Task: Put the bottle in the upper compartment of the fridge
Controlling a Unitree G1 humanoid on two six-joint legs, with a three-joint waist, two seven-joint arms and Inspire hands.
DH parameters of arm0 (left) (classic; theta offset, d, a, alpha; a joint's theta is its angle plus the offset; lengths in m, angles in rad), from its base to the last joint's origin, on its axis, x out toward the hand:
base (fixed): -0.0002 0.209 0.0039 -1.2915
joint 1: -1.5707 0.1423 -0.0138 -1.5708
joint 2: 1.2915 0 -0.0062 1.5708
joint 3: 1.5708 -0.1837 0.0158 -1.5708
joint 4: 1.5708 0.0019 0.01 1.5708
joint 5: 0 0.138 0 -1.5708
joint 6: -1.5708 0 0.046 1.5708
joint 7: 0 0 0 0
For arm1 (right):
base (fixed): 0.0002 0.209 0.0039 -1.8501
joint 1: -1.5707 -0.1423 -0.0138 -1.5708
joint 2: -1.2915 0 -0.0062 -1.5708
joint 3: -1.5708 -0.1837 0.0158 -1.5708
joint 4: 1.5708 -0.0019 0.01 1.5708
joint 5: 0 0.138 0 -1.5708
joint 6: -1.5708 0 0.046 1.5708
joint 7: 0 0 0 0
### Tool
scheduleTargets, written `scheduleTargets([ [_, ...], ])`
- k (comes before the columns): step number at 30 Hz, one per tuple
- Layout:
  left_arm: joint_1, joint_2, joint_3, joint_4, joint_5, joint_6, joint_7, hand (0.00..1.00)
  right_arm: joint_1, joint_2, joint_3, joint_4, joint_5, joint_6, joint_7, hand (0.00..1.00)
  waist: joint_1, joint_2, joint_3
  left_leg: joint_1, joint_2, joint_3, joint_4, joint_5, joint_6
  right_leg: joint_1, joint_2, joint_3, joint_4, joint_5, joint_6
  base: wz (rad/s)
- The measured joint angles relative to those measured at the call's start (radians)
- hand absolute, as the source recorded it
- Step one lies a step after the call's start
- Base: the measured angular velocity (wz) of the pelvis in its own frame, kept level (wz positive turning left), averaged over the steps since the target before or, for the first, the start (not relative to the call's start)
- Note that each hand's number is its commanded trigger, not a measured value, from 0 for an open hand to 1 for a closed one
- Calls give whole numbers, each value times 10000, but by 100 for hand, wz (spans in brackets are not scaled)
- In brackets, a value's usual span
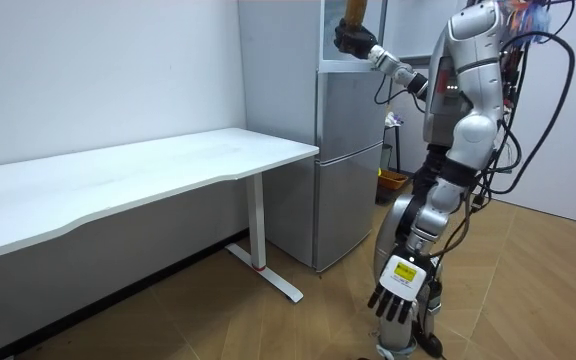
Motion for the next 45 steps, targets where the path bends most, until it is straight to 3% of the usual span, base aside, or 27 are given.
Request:
scheduleTargets([
  [7, 29, 24, 146, 167, 1, 4, -129, 0, 85, -65, -833, -35, 290, 0, -41, 100, -269, -2, 1, 195, 38, 149, -44, -47, -18, 52, 29, 218, 34, -4, 6, -8],
  [10, 48, 25, 163, 176, 0, 7, -140, 0, 267, -284, -946, -25, 481, 0, -34, 100, -312, -5, 4, 239, 47, 204, -47, -59, -18, 54, 35, 260, 38, -3, 5, -9],
  [15, 92, 97, 305, 178, 105, 58, -155, 0, 962, -398, -1237, 8, 575, 226, 91, 100, -322, -150, 100, 534, 96, 378, -43, -149, -48, 182, 81, 441, 21, -21, -14, -11],
  [21, 103, 131, 305, 177, 200, 68, -158, 0, 1292, -400, -1313, 9, 760, 431, 80, 100, -499, -217, 69, 550, 101, 431, -31, -191, -43, 164, 101, 560, -5, -26, -13, -5],
  [38, 114, 131, 309, 184, 562, 89, -156, 0, 1164, -400, -1585, 291, 796, 431, -82, 100, -528, -165, 32, 680, 221, 621, -32, -249, -124, 240, 213, 713, 35, -24, -21, -2],
  [45, 226, 131, 327, 185, 585, 76, -146, 0, 830, -408, -1684, 1112, 781, 430, -863, 100, -480, -242, 33, 690, 222, 619, -28, -248, -123, 296, 213, 695, 35, -23, -23, 0],
])
